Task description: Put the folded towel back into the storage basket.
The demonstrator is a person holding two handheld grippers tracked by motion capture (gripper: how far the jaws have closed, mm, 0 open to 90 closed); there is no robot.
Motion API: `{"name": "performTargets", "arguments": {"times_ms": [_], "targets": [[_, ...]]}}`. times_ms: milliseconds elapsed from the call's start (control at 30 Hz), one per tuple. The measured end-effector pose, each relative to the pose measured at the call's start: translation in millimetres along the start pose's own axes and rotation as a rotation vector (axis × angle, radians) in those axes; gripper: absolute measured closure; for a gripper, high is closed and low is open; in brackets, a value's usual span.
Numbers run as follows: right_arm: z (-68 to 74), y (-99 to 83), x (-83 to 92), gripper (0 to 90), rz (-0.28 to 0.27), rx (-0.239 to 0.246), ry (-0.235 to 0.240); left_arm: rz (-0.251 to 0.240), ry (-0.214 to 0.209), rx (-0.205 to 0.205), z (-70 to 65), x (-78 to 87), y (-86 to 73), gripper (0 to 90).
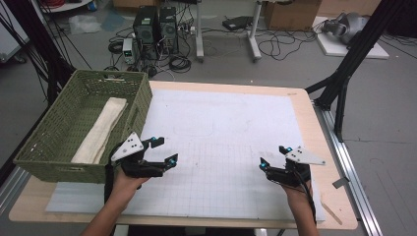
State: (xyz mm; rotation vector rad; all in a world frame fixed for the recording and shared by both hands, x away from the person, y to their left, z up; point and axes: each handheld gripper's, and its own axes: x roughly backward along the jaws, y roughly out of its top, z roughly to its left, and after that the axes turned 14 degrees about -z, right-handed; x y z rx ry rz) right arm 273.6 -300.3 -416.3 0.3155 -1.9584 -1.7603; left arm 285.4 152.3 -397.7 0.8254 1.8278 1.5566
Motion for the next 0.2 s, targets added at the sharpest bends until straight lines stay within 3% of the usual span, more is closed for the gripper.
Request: {"name": "performTargets", "arguments": {"times_ms": [200], "targets": [[-0.9,-0.1,0.6,18.3,0.003,-0.003,0.001,0.007,0.001,0.001,-0.3,-0.5,-0.8,20.0]]}}
